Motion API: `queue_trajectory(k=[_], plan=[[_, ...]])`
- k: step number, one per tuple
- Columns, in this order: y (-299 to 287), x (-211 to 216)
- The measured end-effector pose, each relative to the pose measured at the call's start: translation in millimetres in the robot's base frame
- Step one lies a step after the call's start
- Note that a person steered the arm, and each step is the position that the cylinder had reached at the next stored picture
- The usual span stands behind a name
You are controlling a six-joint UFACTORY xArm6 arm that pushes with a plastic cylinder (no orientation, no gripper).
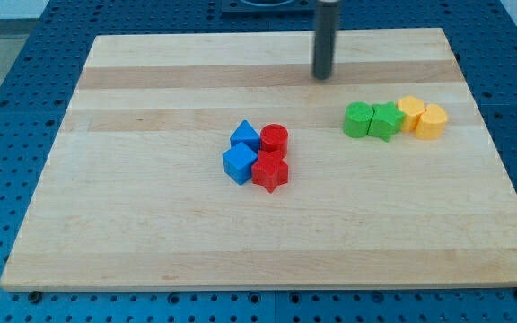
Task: Move the yellow blocks to the bottom side
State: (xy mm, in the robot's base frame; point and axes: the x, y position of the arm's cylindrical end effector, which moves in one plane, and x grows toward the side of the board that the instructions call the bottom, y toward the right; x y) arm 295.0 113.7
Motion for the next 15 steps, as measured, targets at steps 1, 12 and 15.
queue_trajectory(k=[1,12,15], plan=[[45,0],[64,195],[47,12]])
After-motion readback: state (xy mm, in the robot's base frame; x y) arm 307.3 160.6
